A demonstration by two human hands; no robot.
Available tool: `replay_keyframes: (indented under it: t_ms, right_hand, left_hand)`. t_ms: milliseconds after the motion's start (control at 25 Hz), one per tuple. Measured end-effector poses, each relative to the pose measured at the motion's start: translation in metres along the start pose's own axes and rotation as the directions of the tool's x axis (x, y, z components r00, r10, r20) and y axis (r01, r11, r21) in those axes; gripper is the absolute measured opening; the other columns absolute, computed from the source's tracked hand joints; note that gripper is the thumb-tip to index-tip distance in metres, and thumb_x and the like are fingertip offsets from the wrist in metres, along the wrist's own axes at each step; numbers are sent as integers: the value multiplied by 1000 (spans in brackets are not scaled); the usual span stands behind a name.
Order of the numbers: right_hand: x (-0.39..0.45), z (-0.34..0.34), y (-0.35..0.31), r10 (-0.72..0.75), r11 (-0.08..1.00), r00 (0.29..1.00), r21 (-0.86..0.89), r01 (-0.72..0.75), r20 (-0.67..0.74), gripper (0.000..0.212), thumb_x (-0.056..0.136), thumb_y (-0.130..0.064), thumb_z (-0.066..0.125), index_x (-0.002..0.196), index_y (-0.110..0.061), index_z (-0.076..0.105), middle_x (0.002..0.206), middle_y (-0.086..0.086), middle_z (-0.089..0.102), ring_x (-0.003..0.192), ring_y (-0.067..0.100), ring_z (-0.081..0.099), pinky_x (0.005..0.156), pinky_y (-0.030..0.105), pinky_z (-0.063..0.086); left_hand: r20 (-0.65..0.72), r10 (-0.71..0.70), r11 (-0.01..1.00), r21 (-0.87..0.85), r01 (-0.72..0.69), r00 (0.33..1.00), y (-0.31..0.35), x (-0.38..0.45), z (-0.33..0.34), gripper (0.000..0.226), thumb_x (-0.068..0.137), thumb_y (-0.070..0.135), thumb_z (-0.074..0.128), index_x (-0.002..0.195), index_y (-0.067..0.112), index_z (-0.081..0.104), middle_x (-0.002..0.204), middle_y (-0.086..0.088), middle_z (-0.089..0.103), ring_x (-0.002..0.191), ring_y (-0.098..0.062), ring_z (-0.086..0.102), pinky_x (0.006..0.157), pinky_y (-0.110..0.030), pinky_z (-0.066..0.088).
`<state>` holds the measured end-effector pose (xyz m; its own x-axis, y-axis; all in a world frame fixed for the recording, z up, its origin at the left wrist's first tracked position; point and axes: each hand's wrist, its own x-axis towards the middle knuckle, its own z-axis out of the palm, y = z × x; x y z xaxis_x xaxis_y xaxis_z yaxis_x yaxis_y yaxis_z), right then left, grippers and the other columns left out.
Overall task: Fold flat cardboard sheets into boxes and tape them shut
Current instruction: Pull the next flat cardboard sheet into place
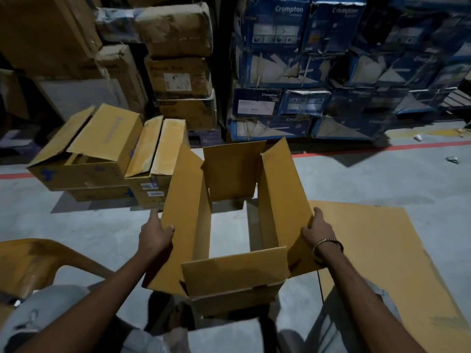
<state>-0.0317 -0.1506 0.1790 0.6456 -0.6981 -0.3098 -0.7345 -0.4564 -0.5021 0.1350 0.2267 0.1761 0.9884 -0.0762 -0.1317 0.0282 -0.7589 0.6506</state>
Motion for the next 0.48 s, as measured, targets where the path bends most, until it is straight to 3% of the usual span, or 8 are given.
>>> replay_keyframes:
  t_ms: [80,120,200,240,320,400,480]
  right_hand:
    - [-1,2,8,-28,995,1000,-93,27,-7,83,95,-9,65,161,-18,15,121,19,58,102,37,60,78,41,51]
    - [-1,5,11,-34,987,999,-157,35,7,85,95,-10,66,161,-19,14,136,20,50,115,39,55,88,46,52]
    - [-2,15,13,-39,941,999,-337,39,6,77,96,-12,66,158,-20,22,153,17,28,137,38,35,104,53,46]
    - [-3,21,12,-56,910,998,-412,50,-2,70,96,-10,64,155,-20,27,156,15,22,142,37,26,108,54,41]
    - [-2,31,8,-78,874,997,-481,72,9,64,95,-4,59,151,-19,33,160,16,14,150,35,14,115,57,31]
    - [2,39,7,-37,877,998,-477,60,58,62,95,-2,58,151,-18,35,166,15,7,154,33,8,117,58,27]
    - [5,45,5,14,899,993,-436,39,118,56,91,-4,64,141,-18,43,161,15,18,149,34,20,112,58,32]
  left_hand:
    - [-31,199,944,275,-183,980,-6,-5,1,71,93,18,75,153,21,36,148,-15,49,122,-37,60,89,-52,57]
    - [-28,311,855,446,-267,950,-7,-7,0,73,91,20,76,153,21,38,156,-17,37,134,-39,50,95,-53,54]
    - [184,420,588,690,-421,889,-3,-9,-4,63,89,33,75,146,24,50,164,-18,23,152,-43,23,116,-62,35]
    - [329,369,487,728,-482,869,-1,-10,-6,61,89,41,73,144,27,51,167,-16,19,156,-43,9,123,-67,19]
    - [545,175,415,714,-564,820,-3,-13,-6,74,84,59,72,148,33,45,171,-17,3,157,-44,-12,120,-72,-9]
    - [649,50,411,679,-608,759,-7,-21,-3,96,74,74,72,154,36,34,171,-17,-14,154,-45,-26,114,-72,-20]
    - [689,20,412,654,-634,724,-11,-22,-1,108,70,80,70,159,37,26,170,-17,-22,151,-43,-33,112,-73,-23]
